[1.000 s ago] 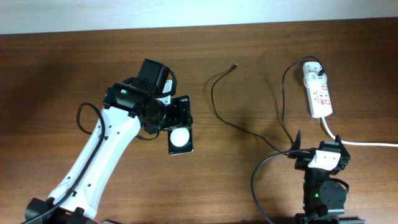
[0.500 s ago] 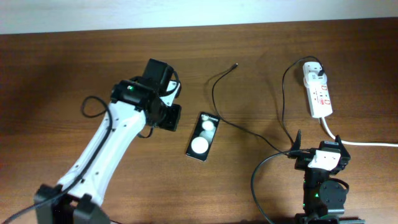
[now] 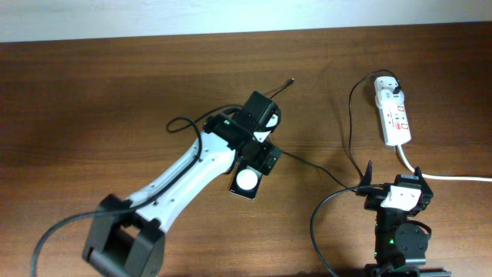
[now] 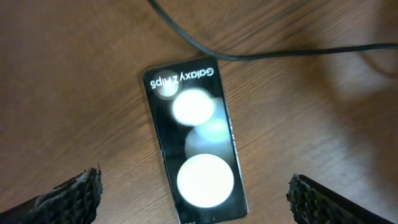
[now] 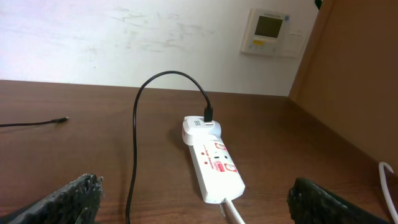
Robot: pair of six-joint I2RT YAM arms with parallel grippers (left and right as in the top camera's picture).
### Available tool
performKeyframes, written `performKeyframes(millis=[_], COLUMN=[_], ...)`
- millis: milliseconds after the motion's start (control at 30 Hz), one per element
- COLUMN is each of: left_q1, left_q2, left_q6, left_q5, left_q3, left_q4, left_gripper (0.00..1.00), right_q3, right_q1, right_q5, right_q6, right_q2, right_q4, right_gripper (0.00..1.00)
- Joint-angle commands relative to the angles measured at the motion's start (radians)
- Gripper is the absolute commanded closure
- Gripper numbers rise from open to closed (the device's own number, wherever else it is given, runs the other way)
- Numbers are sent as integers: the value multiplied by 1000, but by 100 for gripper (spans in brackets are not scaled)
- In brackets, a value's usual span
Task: Plug charger to phone and switch on socket
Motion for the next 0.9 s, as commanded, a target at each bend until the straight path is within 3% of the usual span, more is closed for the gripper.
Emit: performKeyframes(millis=[0, 200, 267, 400, 467, 667, 767, 867], left_q1=[1, 1, 0, -24, -24, -24, -24, -24], left_q2=[111, 244, 266, 272, 272, 272, 272, 272], left_q6=[-71, -216, -216, -215, -215, -215, -162, -98], left_q5=[-27, 7, 79, 73, 44, 40, 39, -12], left_q3=[-18, -18, -18, -18, -18, -111, -116, -116], left_q4=[2, 6, 13, 13, 9, 72, 70, 68], left_gripper=[1, 1, 1, 1, 10, 11, 34, 38], right_q3=[-5, -5, -5, -5, -5, -5, -5, -5], right_q1=[-7, -7, -7, -7, -7, -7, -7, -7], right_q5=[-2, -2, -2, -2, -2, -2, -2, -2], right_q6=[-3, -3, -3, -3, -3, -3, -3, -3], right_q2=[-6, -6, -6, -6, -6, -6, -6, -6], right_q4=[-6, -6, -6, -6, -6, -6, -6, -6], right_gripper=[1, 1, 1, 1, 1, 1, 1, 2])
